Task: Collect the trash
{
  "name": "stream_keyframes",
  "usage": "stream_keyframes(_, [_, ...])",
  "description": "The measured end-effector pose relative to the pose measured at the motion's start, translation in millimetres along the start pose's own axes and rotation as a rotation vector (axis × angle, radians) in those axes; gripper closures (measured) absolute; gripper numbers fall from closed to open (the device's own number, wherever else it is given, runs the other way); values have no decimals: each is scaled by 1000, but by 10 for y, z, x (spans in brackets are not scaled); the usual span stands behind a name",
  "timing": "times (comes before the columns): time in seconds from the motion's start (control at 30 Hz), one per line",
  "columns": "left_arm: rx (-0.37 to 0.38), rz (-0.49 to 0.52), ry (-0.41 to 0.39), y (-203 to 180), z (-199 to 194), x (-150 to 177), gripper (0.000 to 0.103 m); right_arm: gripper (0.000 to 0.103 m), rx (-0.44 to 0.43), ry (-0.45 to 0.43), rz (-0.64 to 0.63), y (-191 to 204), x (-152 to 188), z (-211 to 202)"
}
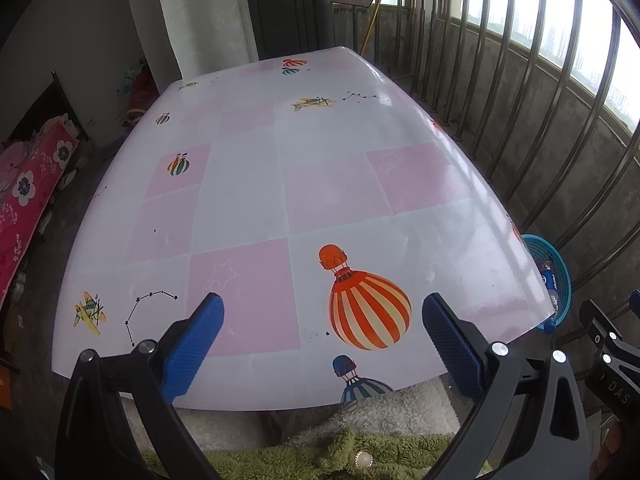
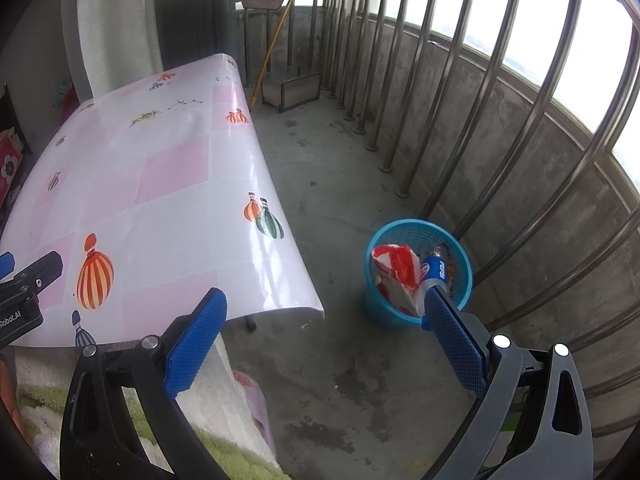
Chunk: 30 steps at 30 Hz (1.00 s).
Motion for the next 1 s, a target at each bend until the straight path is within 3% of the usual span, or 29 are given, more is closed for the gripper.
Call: stream_keyframes(1.0, [-11, -12, 15, 46, -7, 38, 6, 8, -1, -1, 2, 11, 2, -6])
Point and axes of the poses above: each gripper's, at about its wrist camera, not at the fingertips, and z roughly the way its jaws point, y to its left, x to its underside, the point moved 6 cm from there along z, roughly the way its jaws point, and after that the axes turned 11 degrees about -y, right-handed, at the moved point
